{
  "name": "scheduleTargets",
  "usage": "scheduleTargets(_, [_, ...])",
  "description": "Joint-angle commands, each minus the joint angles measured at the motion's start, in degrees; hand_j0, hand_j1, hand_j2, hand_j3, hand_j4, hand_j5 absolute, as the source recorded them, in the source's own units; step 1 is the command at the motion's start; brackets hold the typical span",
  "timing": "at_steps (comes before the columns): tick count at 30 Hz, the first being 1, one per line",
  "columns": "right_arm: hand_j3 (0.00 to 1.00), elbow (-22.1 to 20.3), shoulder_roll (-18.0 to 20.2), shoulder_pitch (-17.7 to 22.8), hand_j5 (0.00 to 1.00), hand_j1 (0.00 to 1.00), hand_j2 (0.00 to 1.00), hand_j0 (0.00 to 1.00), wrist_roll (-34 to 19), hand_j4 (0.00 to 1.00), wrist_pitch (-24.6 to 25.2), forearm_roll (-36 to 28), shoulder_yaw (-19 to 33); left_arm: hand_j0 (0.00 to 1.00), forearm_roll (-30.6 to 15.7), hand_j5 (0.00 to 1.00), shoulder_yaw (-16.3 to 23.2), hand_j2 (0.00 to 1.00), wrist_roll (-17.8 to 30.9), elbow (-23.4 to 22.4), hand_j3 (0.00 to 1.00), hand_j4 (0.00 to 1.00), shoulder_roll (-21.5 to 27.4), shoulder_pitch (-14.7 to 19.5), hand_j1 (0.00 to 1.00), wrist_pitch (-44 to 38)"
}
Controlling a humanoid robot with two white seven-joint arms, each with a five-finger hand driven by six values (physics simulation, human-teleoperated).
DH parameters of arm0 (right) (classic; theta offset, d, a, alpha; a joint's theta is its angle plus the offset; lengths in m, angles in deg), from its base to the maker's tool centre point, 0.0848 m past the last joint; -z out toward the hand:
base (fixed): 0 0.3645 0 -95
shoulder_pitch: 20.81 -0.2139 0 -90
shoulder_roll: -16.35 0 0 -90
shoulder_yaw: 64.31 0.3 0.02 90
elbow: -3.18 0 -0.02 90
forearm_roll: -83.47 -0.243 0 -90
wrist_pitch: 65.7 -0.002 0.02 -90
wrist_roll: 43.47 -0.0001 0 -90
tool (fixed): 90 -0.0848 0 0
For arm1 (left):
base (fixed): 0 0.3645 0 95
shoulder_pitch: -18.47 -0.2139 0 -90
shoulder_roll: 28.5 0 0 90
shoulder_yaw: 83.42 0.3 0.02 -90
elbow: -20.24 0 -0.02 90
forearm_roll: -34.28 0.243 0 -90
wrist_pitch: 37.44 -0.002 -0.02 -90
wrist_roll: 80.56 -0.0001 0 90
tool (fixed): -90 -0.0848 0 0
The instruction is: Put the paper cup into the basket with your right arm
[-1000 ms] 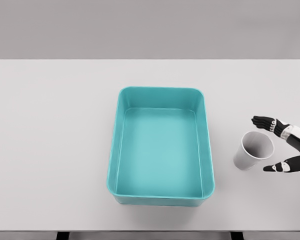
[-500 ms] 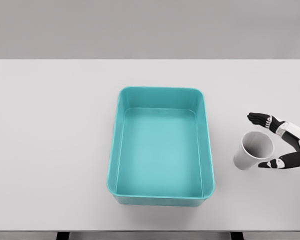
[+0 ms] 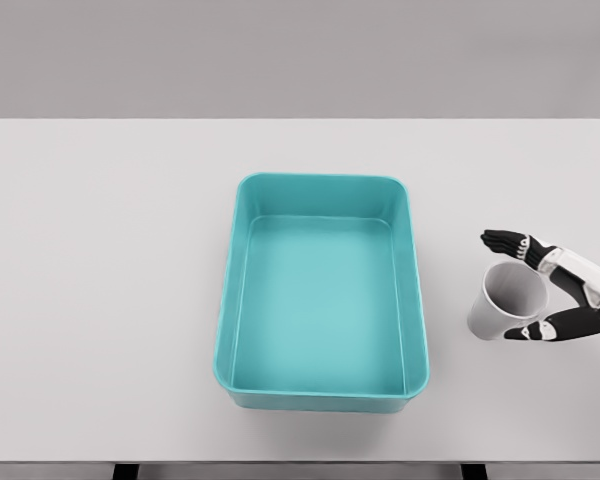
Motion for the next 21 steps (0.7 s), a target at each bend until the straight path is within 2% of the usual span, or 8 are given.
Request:
scheduleTargets(1, [1.00, -0.6, 0.1, 0.0, 1.00, 1.00, 1.00, 1.00, 0.0, 1.00, 0.1, -0.4, -0.2, 1.00, 0.0, 1.00, 0.0, 1.00, 0.0, 0.0, 1.00, 1.00, 0.0, 0.0, 1.00, -0.1])
scheduleTargets(15, [1.00, 0.7, -0.4, -0.2, 1.00, 1.00, 1.00, 1.00, 0.0, 1.00, 1.0, -0.7, 0.2, 1.00, 0.0, 1.00, 0.0, 1.00, 0.0, 0.0, 1.00, 1.00, 0.0, 0.0, 1.00, 0.0])
scheduleTargets(21, [1.00, 1.6, -0.4, -0.2, 1.00, 1.00, 1.00, 1.00, 0.0, 1.00, 3.6, -0.7, 0.1, 1.00, 0.0, 1.00, 0.0, 1.00, 0.0, 0.0, 1.00, 1.00, 0.0, 0.0, 1.00, 0.0])
